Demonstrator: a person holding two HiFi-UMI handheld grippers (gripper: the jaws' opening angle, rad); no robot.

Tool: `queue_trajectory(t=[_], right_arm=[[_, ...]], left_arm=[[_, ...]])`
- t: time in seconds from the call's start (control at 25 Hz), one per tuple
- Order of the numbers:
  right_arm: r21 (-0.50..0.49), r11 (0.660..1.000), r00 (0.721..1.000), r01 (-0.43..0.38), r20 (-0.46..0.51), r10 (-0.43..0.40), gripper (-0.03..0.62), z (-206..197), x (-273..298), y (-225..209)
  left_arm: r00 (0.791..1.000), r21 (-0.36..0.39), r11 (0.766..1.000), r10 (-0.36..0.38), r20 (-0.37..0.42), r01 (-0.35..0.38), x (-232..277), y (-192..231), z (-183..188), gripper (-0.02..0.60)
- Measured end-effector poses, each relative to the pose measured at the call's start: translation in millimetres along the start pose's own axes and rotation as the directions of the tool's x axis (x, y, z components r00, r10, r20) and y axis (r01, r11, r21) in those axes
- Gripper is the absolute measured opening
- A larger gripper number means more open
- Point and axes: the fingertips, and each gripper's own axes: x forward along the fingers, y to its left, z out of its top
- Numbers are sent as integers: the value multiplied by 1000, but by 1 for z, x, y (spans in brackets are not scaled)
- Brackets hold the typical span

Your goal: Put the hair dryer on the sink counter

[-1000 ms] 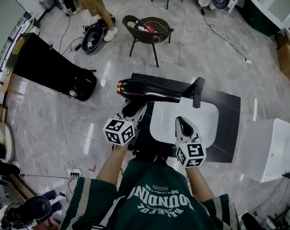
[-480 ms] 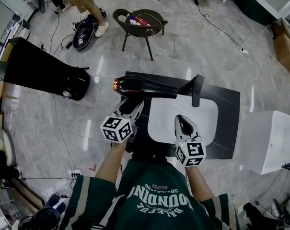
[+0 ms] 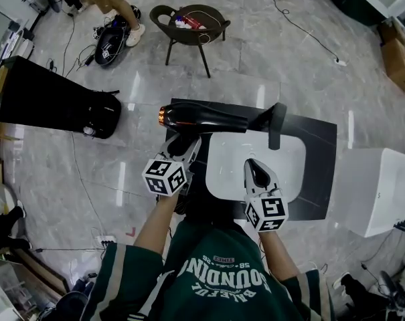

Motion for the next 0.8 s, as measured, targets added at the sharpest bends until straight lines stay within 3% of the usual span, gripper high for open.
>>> queue_trajectory(t=[0.8], right_arm=[[42, 999, 998, -11, -62, 14, 44, -16, 33, 0]], left_arm=[[998, -50, 999, 6, -69, -9, 44, 32, -26, 173]])
